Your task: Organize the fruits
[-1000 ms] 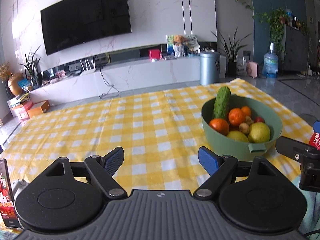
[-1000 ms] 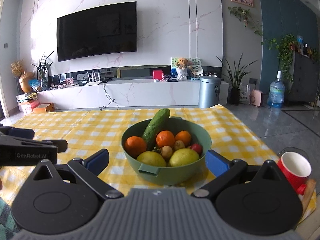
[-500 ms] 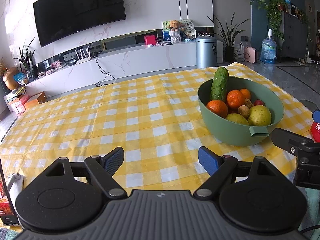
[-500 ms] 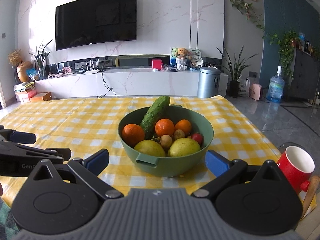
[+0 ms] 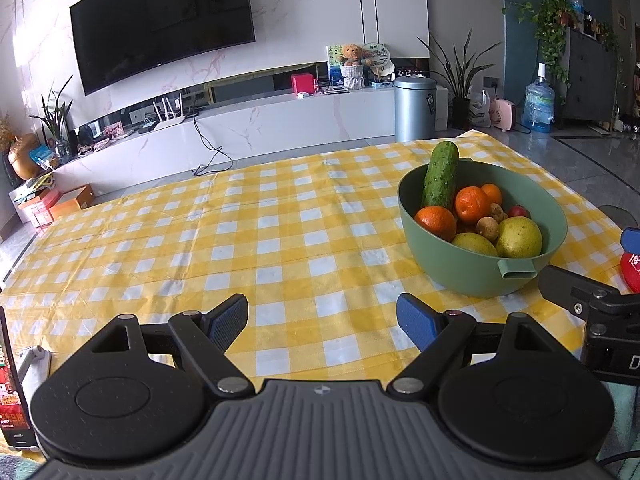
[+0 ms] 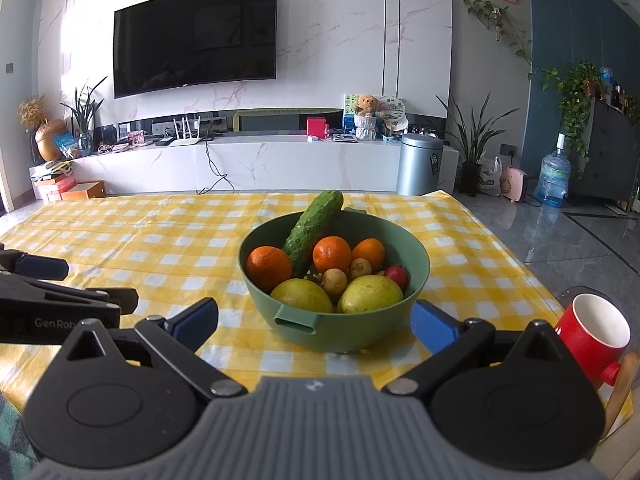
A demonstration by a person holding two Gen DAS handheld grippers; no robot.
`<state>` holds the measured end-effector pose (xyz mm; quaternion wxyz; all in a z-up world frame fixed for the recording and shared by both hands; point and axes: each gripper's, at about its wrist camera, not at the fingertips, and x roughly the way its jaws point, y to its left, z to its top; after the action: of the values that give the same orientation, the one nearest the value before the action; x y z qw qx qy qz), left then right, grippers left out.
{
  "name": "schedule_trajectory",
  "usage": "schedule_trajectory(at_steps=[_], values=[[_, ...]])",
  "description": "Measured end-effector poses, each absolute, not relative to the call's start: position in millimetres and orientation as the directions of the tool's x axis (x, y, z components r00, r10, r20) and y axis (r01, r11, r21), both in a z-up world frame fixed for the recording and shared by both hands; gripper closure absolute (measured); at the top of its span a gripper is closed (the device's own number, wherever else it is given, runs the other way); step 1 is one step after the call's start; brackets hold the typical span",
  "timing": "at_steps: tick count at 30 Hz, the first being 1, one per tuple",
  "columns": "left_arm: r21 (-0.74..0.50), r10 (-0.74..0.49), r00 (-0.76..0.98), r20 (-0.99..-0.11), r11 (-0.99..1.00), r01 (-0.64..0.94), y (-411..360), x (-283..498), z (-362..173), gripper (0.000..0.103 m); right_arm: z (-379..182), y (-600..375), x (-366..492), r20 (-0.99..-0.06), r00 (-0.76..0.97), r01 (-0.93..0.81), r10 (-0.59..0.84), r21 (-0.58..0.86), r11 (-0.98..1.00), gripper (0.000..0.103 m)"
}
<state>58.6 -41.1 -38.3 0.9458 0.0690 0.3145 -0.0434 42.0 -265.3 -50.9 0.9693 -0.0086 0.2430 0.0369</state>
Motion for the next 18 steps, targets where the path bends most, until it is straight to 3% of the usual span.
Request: schedule_trajectory(at_steps=[18], values=[[0.100,-0.040,0.798,-0.602,0.987,0.125,-39.7,58.1,-36.2,0.005,-51.1,-264.6,41.9,-0.471,0.879,-0.076,0.066,-0.002,0.997,0.004]])
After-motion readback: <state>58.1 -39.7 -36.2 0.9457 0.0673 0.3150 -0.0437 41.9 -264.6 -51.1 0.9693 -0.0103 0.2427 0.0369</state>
